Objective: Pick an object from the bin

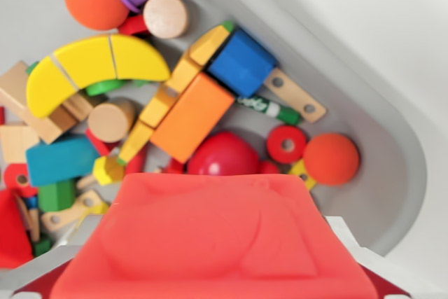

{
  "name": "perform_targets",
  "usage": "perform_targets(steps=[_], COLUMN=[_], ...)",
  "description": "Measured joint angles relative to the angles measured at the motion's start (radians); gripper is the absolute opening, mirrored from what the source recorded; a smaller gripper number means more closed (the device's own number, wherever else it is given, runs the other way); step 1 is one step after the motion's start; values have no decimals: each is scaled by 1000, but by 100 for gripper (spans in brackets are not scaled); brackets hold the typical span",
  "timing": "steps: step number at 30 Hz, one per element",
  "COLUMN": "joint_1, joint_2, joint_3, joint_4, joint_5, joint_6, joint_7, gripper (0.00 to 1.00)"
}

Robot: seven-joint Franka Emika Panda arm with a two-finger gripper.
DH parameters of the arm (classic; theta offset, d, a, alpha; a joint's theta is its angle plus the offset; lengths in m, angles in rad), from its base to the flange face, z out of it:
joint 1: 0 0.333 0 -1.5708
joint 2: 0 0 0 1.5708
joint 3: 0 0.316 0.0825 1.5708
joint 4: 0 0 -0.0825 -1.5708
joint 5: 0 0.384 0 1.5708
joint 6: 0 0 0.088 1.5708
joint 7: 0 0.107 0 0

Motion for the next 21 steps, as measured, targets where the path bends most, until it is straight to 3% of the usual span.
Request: perform_targets(steps=[13, 21], joint_1=[0, 0], joint_2=[-10, -11], joint_3=[0, 0], joint_4=[51, 60], joint_5=[0, 0], joint_6=[-62, -72], joint_7=[0, 0], gripper=[0, 0])
